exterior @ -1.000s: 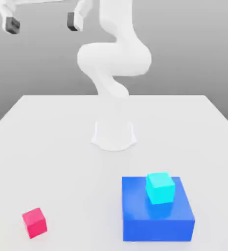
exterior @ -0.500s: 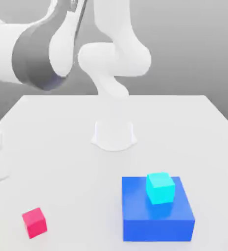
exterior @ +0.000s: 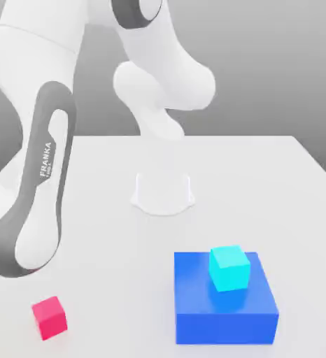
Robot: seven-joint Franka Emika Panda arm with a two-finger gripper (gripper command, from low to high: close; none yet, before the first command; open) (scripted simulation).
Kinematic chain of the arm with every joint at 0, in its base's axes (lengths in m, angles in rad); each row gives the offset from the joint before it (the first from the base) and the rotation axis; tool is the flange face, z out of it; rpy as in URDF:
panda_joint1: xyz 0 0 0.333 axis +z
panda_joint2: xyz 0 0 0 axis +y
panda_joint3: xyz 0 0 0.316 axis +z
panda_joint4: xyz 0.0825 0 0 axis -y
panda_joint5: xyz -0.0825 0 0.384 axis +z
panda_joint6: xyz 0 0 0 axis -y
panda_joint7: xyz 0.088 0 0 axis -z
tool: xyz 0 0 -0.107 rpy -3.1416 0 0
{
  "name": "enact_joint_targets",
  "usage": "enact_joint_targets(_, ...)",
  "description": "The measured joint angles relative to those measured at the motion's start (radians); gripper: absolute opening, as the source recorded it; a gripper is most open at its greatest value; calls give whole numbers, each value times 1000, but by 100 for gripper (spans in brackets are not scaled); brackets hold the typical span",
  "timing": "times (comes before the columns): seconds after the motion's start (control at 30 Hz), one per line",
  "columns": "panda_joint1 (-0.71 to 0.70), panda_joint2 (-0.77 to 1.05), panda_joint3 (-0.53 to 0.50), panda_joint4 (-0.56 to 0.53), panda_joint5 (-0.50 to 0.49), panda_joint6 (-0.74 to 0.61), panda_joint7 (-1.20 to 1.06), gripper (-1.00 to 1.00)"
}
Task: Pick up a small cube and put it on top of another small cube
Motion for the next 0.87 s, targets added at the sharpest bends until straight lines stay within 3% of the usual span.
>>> enact_joint_targets(0.2,26,-120,-31,-35,-32,-85,19,-100)
enact_joint_targets(0.57,113,-471,-18,-421,-160,-37,-79,-100)
enact_joint_targets(0.73,100,-374,17,-456,-111,93,-136,-100)
enact_joint_targets(0.77,94,-348,25,-455,-101,118,-144,100)
enact_joint_targets(0.87,94,-348,25,-455,-101,118,-144,100)
